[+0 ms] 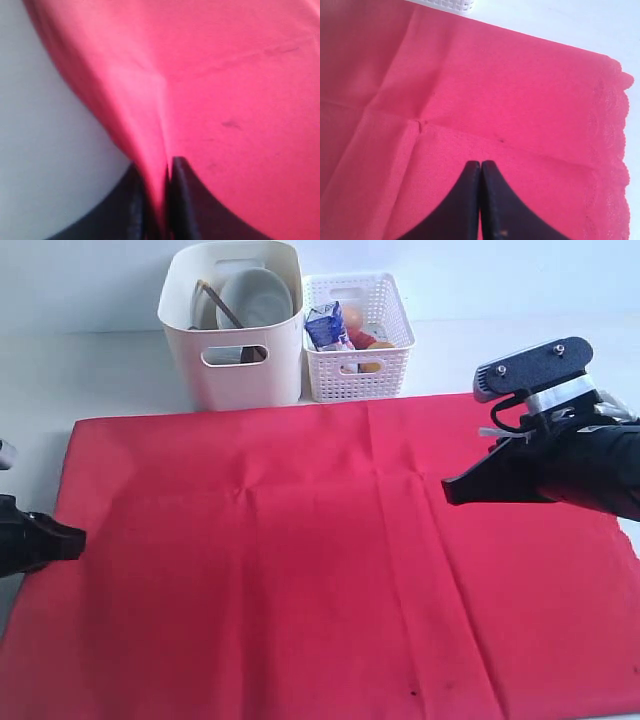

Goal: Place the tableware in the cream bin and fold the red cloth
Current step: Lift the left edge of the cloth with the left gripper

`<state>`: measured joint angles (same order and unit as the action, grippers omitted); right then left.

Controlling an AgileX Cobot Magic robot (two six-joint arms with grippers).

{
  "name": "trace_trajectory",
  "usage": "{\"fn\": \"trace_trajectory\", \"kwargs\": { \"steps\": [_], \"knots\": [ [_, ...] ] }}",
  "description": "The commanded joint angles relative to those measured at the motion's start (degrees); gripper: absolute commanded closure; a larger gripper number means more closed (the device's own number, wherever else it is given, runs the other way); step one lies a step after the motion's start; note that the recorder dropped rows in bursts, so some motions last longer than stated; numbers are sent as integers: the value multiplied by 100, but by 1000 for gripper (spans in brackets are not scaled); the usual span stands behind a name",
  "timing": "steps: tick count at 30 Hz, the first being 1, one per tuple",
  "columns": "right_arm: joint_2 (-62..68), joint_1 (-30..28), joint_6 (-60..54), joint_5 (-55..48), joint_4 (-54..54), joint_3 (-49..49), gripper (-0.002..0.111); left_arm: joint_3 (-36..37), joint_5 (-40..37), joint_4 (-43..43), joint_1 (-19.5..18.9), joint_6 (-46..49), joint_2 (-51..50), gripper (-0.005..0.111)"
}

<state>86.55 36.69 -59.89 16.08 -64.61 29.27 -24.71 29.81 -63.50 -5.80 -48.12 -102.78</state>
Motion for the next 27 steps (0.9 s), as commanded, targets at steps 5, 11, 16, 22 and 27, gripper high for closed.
{"fn": "trace_trajectory", "kwargs": {
  "steps": [5,11,16,22,27],
  "knots": [
    [4,-43,296,-171,72,35,108,-726,-2875,186,-112,-265,365,107],
    [284,-33,349,-1680,416,434,108,-759,-2304,147,-100,-323,774,107],
    [1248,-33,338,-1780,426,786,108,-746,-2245,131,83,-448,1442,107],
    [2394,-33,338,-2150,426,1299,108,-746,-1988,-293,944,-979,2196,107],
    [2241,-33,231,-2453,563,1332,108,-746,-1673,-460,1946,-1138,2317,107]
  ]
}}
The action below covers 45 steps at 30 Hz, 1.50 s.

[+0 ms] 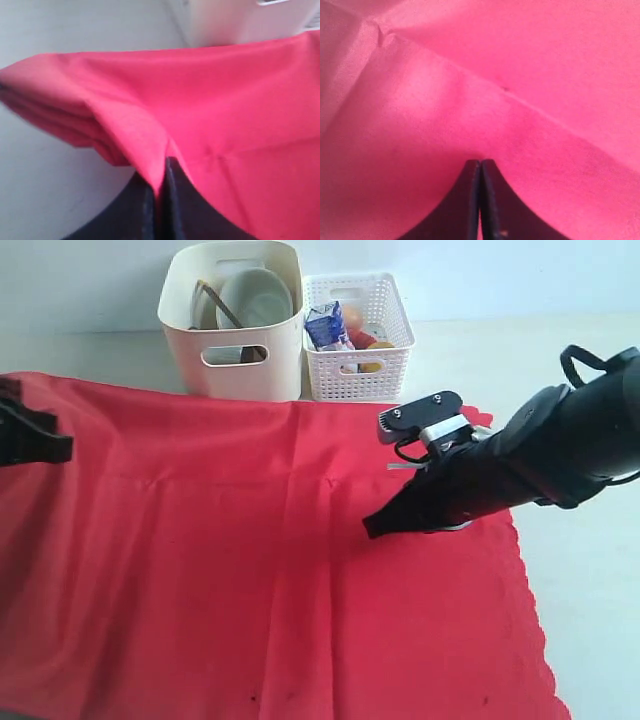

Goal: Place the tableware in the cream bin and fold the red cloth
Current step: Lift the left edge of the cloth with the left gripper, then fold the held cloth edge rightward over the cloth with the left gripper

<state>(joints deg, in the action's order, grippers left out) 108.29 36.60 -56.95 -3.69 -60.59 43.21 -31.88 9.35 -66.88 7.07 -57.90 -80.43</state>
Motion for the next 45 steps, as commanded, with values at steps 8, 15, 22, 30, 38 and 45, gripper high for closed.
{"fn": "trace_trajectory", "kwargs": {
  "steps": [8,15,22,30,38,45],
  "knots": [
    [-1630,-35,-51,-22,427,-294,108,-546,541,-122,2287,-311,72,107],
    [-3684,-35,-25,1464,129,-935,108,-1376,-154,-172,3763,-406,-598,107],
    [-5032,-35,-223,1845,-62,-1099,108,-2377,-310,-86,4580,-554,-1968,107],
    [-5216,-35,-351,1804,-62,-1099,108,-3264,-272,-86,4714,-1083,-2971,91],
    [-5127,-35,-498,1801,-62,-1099,108,-3607,444,-426,4714,-1154,-3203,2],
    [-5127,-35,-497,1756,-62,-1099,108,-3607,-168,-789,4534,-1153,-3011,2]
  ]
}}
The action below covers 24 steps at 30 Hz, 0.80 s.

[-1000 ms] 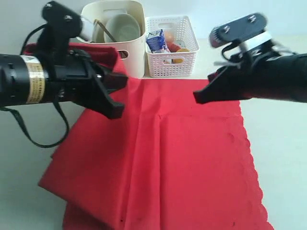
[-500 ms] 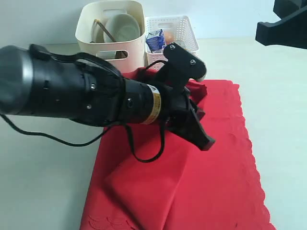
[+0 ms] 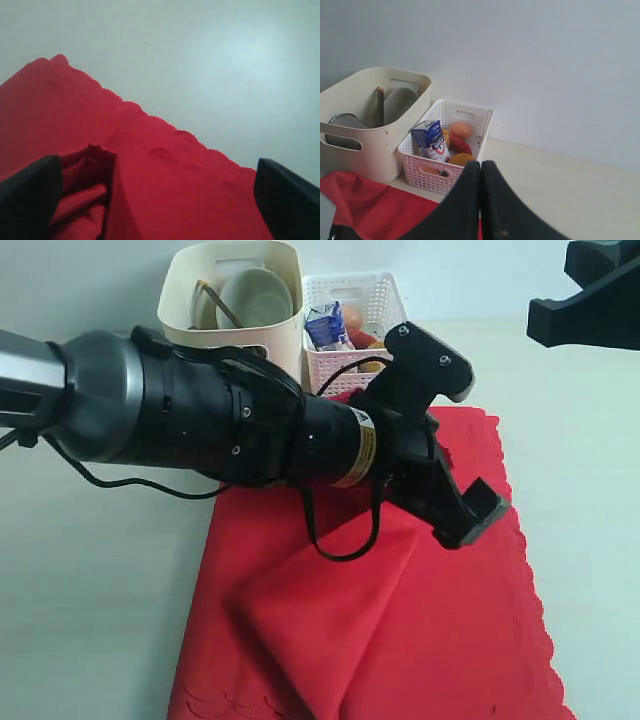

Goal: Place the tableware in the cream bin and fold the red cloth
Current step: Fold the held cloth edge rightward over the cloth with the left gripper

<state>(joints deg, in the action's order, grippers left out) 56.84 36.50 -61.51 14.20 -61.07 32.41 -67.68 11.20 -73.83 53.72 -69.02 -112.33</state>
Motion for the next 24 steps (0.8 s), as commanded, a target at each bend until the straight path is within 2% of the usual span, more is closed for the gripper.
{"fn": "trace_trajectory", "kwargs": {
  "steps": [1,5,9,13,18,24],
  "knots": [
    [19,-25,-42,-29,-14,-19,108,-27,-339,-94,-166,-41,194,2],
    [24,-25,-42,-46,-14,-19,108,-27,503,-109,-248,-18,179,2],
    [24,-25,10,-114,-14,-19,108,-320,1510,-119,-189,375,-270,2],
    [24,-25,-263,-7,-14,-19,108,-834,1517,-249,-120,291,-823,2],
    [-11,-25,-644,452,-486,-19,108,-1367,1693,-966,-120,-65,-1008,2],
    [-11,-25,-644,483,-486,-19,108,-1820,1104,-1077,-130,-65,-1020,2]
  ]
}}
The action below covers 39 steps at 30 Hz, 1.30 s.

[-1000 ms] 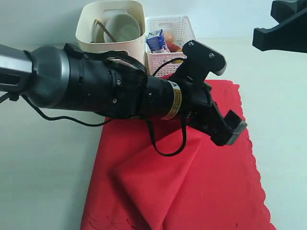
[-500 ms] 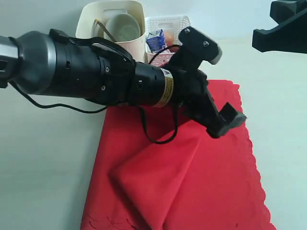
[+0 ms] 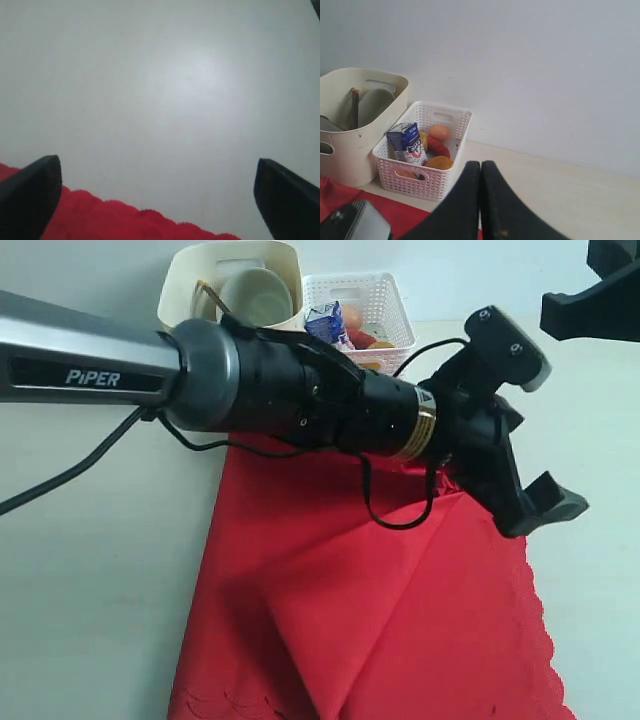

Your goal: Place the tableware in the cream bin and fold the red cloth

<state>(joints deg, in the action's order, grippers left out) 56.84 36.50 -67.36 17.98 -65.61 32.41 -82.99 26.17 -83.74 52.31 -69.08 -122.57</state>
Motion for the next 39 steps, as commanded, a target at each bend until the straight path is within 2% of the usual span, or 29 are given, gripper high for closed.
{"fn": "trace_trajectory", "kwargs": {
  "steps": [1,4,7,10,12,13,16,19,21,23,26,30,33,35,39],
  "knots": [
    [-11,-25,-72,142,-32,-19,108,-365,-448,-113,11,-59,-18,2],
    [-11,-25,-209,297,-32,-19,108,-596,-435,-168,11,-35,-176,2],
    [-15,-25,-307,477,-94,-19,108,-659,-462,-656,11,-175,-174,2],
    [-52,-25,-763,693,-515,-19,108,-608,-327,-1621,-101,-1404,98,2],
    [-75,-25,-825,879,-703,-19,108,-433,-38,-1621,-252,-1638,340,4],
    [-89,-25,-825,960,-805,-19,108,-159,459,-1621,-506,-1637,626,14],
    [-89,-25,-812,944,-805,-19,108,329,1112,-1621,-932,-1737,1089,40],
    [-89,-25,-811,849,-805,-19,108,905,1646,-1621,-1336,-1811,1550,77],
    [-89,-25,-799,838,-805,-19,108,1398,1802,-1621,-1527,-1739,1849,107],
    [-89,-25,-801,828,-805,-19,108,1973,1686,-1621,-1588,-1565,2146,105],
    [-89,-25,-761,831,-805,-19,108,2983,1032,-1621,-1562,-1347,2649,105],
    [-89,-25,-636,714,-814,-19,108,3583,316,-1621,-1562,-1337,2404,105],
    [-89,-25,-636,714,-814,-19,108,3405,144,-1621,-1562,-1191,1756,105],
    [-89,-25,-636,714,-852,-19,108,3029,-72,-1621,-1562,-1201,1216,105],
    [-89,-25,-636,714,-852,-19,108,1586,-226,-1621,-1562,-1417,562,105]
  ]
}}
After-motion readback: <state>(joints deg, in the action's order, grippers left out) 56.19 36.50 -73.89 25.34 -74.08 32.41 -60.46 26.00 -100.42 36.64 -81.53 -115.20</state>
